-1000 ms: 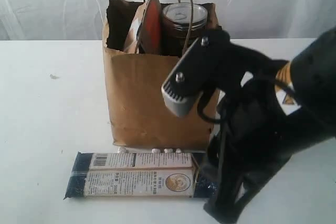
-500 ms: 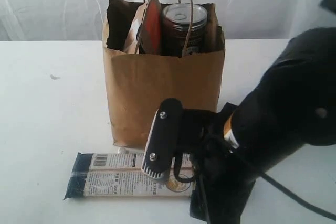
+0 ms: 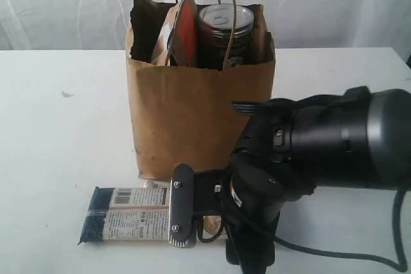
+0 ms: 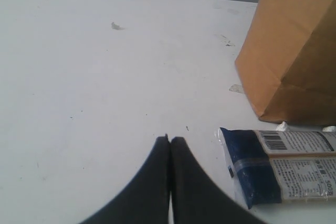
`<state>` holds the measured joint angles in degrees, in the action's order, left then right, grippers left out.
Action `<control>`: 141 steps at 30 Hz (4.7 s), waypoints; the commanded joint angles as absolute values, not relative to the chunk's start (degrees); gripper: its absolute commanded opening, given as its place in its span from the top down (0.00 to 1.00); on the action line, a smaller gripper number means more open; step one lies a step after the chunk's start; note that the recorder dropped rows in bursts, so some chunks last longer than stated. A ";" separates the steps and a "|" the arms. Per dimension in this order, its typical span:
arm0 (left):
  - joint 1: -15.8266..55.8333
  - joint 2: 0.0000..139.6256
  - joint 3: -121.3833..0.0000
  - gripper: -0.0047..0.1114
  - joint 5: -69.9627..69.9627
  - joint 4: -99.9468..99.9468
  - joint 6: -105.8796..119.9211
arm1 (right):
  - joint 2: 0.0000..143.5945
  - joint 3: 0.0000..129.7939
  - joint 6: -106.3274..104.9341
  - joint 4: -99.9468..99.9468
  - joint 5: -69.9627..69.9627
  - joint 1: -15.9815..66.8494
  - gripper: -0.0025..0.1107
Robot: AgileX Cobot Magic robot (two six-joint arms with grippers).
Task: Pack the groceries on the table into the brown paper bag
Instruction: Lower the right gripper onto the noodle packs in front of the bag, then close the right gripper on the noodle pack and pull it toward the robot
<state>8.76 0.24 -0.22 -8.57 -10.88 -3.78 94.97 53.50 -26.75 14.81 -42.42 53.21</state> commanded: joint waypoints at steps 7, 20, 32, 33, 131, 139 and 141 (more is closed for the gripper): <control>8.71 0.00 0.00 0.96 -8.51 -11.21 -4.00 | 100.75 53.24 -26.63 18.46 -38.52 50.52 0.39; 8.71 0.00 0.00 0.96 -8.51 -11.21 -4.00 | 102.39 53.24 -26.63 17.31 -35.97 47.39 0.40; 8.71 0.00 0.00 0.96 -8.51 -11.21 -4.00 | 104.07 53.24 -26.99 6.84 -40.16 47.39 0.89; 8.71 0.00 0.00 0.96 -8.51 -11.21 -4.00 | 104.07 53.24 -26.99 5.64 -40.88 47.39 0.92; 8.71 0.00 0.00 0.96 -8.51 -11.21 -4.00 | 112.71 72.62 -24.74 0.47 -38.44 65.60 0.13; 8.71 0.00 0.00 0.96 -8.51 -11.21 -4.00 | 115.03 72.62 -24.00 0.87 -38.29 65.60 0.13; 8.71 0.00 0.00 0.96 -8.51 -11.21 -4.00 | 115.30 72.62 -23.70 0.87 -39.04 65.60 0.13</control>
<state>8.76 0.24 -0.22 -8.57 -10.88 -3.78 114.45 72.59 -24.29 0.00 -38.43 65.32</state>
